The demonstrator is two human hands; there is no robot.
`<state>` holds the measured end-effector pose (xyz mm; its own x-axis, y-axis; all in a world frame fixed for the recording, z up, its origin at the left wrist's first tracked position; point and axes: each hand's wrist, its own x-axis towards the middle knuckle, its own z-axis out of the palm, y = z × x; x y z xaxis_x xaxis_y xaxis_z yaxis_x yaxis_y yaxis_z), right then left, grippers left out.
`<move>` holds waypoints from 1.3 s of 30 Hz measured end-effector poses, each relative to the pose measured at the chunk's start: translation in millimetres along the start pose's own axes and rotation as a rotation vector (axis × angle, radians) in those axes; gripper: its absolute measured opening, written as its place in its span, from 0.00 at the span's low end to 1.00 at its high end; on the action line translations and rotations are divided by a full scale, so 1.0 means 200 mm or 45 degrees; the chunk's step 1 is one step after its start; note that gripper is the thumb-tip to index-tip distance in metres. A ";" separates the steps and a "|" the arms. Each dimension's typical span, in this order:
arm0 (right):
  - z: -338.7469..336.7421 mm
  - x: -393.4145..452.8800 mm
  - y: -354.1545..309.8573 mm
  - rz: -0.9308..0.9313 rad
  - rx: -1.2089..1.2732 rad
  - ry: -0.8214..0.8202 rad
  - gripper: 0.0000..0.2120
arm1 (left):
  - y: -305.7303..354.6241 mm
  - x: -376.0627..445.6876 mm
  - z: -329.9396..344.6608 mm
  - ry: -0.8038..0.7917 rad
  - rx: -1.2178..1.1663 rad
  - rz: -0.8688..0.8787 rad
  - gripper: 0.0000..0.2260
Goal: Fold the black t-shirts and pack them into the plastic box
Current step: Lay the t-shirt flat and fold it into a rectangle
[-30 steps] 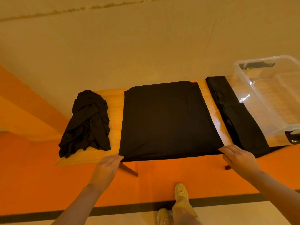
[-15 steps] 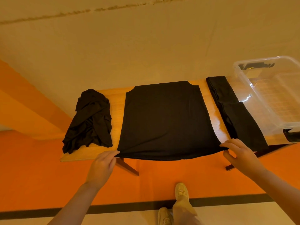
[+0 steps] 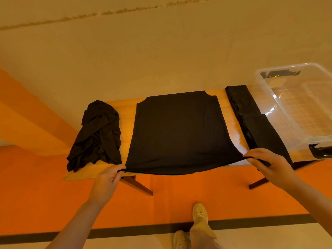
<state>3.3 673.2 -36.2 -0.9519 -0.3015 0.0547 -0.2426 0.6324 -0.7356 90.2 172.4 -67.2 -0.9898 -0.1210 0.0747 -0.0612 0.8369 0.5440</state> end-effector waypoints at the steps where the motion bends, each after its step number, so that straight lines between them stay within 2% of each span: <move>1: -0.01 -0.01 -0.01 -0.001 0.026 -0.018 0.09 | 0.01 0.00 -0.01 -0.001 -0.016 -0.001 0.12; 5: -0.05 -0.06 -0.03 0.056 0.173 -0.100 0.21 | 0.05 -0.02 -0.09 -0.168 -0.074 0.036 0.13; 7: -0.06 -0.09 -0.03 0.088 0.196 -0.148 0.22 | 0.06 -0.05 -0.12 -0.270 -0.053 0.066 0.16; 9: -0.07 -0.10 -0.03 0.120 0.172 -0.157 0.15 | 0.06 -0.07 -0.14 -0.293 -0.067 0.048 0.18; 10: -0.07 -0.10 -0.03 0.147 0.171 -0.166 0.11 | 0.07 -0.07 -0.15 -0.287 -0.089 0.035 0.17; 12: -0.09 -0.07 -0.06 0.184 0.174 -0.160 0.09 | 0.11 -0.04 -0.16 -0.253 -0.132 0.006 0.16; 15: -0.11 0.02 -0.06 0.223 0.257 -0.112 0.13 | 0.16 0.06 -0.17 -0.162 -0.221 -0.072 0.12; 17: -0.11 0.12 -0.05 0.288 0.310 -0.071 0.05 | 0.18 0.15 -0.17 -0.109 -0.322 -0.137 0.10; 20: -0.13 0.30 -0.03 0.343 0.318 -0.017 0.09 | 0.20 0.33 -0.18 -0.051 -0.453 -0.228 0.09; 26: -0.21 0.74 0.02 0.425 0.377 0.088 0.05 | 0.30 0.78 -0.17 0.103 -0.566 -0.417 0.07; 29: -0.23 1.02 0.04 0.458 0.398 0.136 0.06 | 0.29 1.03 -0.15 0.140 -0.578 -0.513 0.03; 32: -0.22 1.30 0.11 0.464 0.311 0.129 0.07 | 0.24 1.29 -0.09 0.191 -0.522 -0.587 0.11; 39: -0.05 1.85 0.31 0.448 -0.117 0.070 0.08 | 0.09 1.79 0.20 0.223 -0.352 -0.696 0.10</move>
<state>-365.5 607.8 -54.7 -0.9881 -0.0169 -0.1529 0.0881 0.7530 -0.6521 -270.6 166.1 -63.2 -0.7880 -0.5966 -0.1520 -0.4932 0.4639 0.7359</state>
